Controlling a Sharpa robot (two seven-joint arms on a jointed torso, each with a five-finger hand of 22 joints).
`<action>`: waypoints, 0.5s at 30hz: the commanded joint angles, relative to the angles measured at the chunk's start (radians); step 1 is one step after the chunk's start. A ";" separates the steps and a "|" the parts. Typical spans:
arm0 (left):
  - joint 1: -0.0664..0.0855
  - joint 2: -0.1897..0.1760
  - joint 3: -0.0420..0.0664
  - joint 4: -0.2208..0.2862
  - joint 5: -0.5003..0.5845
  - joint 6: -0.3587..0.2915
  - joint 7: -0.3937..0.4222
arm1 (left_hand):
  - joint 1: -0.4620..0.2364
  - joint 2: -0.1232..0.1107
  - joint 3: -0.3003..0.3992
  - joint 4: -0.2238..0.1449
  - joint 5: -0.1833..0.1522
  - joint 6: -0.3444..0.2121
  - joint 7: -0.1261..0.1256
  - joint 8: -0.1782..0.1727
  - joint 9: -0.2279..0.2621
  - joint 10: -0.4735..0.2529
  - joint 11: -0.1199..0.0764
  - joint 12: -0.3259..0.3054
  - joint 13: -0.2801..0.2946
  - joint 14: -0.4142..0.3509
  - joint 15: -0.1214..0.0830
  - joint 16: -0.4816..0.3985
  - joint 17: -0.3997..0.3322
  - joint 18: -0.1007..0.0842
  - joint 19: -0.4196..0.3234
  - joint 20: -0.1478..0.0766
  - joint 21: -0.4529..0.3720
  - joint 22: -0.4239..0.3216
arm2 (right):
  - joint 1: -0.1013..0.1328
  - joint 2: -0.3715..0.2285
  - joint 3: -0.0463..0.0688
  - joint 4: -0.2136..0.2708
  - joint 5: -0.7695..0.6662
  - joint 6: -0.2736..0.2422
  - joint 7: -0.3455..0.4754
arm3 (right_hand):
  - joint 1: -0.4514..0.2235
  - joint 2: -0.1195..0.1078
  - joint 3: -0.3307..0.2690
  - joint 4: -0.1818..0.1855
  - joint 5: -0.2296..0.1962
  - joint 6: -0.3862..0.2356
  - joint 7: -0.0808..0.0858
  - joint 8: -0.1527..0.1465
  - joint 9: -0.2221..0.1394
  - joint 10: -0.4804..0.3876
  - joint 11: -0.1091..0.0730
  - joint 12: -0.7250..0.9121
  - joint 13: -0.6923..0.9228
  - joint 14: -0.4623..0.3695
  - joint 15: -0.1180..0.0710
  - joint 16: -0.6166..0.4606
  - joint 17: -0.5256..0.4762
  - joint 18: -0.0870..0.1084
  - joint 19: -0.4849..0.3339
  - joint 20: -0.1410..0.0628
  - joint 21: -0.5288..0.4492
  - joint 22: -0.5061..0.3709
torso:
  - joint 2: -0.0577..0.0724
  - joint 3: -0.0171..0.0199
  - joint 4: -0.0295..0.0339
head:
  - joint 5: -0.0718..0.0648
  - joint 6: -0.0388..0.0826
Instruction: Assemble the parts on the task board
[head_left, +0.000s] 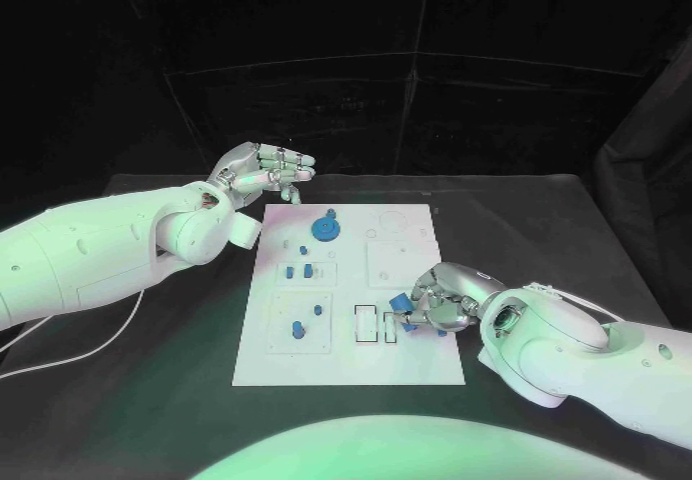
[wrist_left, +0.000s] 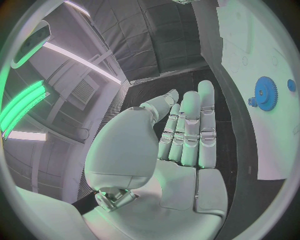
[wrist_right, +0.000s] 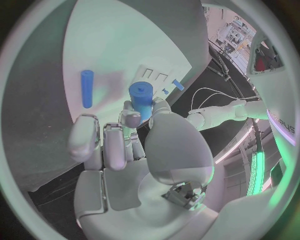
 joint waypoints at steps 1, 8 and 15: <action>0.002 0.003 0.001 0.000 0.004 0.010 0.004 | -0.002 0.006 0.000 -0.005 0.005 -0.003 0.003 -0.005 -0.001 -0.008 0.002 0.005 -0.001 -0.007 -0.002 -0.003 -0.001 0.013 -0.005 0.000 -0.004 0.000 | 0.001 0.016 0.000 -0.002 0.054 -0.028 0.031 | 0.001 -0.001 -0.008 0.002 -0.016 0.004 0.002 0.000 0.004 -0.005 -0.001 -0.025 -0.019 0.052 -0.005 -0.003 -0.013 -0.017 0.004 0.000 0.007 0.002 | 0.002 0.0000 0.0006 | 0.004 0.000; 0.002 0.006 0.001 0.003 0.004 0.010 0.004 | -0.002 0.006 0.000 -0.005 0.005 -0.003 0.003 -0.005 -0.001 -0.008 0.002 0.005 -0.001 -0.007 -0.002 -0.003 -0.001 0.013 -0.005 0.000 -0.004 0.000 | 0.002 0.064 0.001 -0.025 0.081 0.053 -0.006 | -0.015 0.011 -0.019 0.012 -0.036 0.007 0.001 -0.002 0.008 -0.004 -0.001 -0.033 -0.021 0.051 -0.005 -0.006 -0.015 -0.017 0.004 0.001 0.007 0.004 | 0.001 -0.0013 0.0004 | 0.007 -0.002; 0.002 0.006 0.001 0.005 0.004 0.009 0.004 | -0.002 0.006 0.000 -0.005 0.005 -0.003 0.003 -0.005 -0.001 -0.008 0.002 0.005 -0.001 -0.007 -0.002 -0.003 -0.001 0.013 -0.005 0.000 -0.004 0.000 | 0.002 0.100 0.001 -0.037 0.085 0.074 -0.039 | -0.054 0.031 -0.039 0.015 -0.054 0.016 -0.002 -0.003 0.016 0.004 -0.003 -0.033 -0.014 0.053 -0.006 -0.001 -0.006 -0.018 0.005 0.001 0.011 0.010 | 0.001 0.0001 -0.0007 | 0.011 -0.005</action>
